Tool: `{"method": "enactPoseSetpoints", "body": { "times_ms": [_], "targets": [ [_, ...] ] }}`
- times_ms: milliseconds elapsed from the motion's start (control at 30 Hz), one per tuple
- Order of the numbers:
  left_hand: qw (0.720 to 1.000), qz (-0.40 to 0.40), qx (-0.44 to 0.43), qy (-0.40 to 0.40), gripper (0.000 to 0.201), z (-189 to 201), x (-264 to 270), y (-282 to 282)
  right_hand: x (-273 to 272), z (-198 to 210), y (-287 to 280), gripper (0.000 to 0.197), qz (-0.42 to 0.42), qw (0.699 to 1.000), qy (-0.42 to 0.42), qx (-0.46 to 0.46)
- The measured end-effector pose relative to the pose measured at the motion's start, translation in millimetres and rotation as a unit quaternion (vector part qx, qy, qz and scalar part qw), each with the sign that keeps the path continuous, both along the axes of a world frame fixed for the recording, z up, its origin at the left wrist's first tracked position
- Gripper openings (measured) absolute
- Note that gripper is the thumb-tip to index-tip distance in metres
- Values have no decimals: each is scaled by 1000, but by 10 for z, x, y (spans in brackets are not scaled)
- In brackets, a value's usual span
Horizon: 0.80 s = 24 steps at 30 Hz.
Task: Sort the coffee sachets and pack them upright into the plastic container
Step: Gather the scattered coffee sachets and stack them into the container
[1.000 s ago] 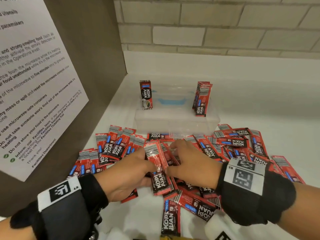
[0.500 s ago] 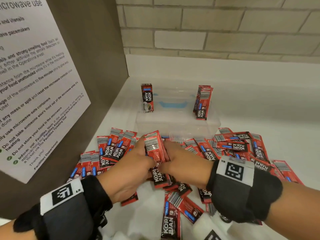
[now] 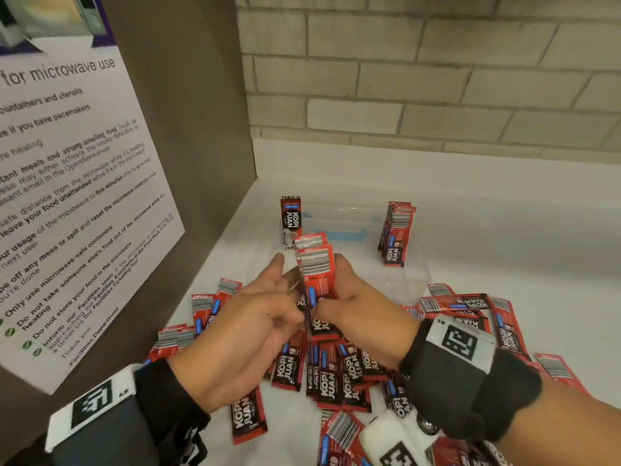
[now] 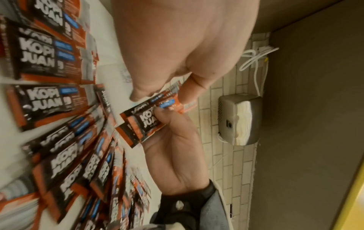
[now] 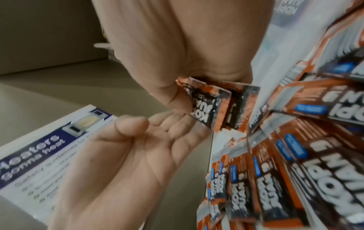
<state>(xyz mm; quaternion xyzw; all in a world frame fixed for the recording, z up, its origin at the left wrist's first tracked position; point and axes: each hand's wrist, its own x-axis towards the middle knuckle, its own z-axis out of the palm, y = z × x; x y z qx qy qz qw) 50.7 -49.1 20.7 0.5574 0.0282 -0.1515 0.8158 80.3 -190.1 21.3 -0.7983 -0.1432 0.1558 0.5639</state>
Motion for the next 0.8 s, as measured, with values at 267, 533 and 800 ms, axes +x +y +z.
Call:
{"method": "enactPoseSetpoints", "body": {
  "times_ms": [267, 533, 800],
  "targets": [
    [926, -56, 334, -167, 80, 114, 186, -249, 106, 101, 18, 59, 7, 989, -21, 145],
    [919, 17, 282, -275, 50, 22, 480, -411, 329, 347, -116, 51, -61, 983, -171, 11],
    [842, 3, 395, -367, 47, 365, 921, -719, 677, 1033, -582, 38, 49, 887, -365, -278]
  ]
}}
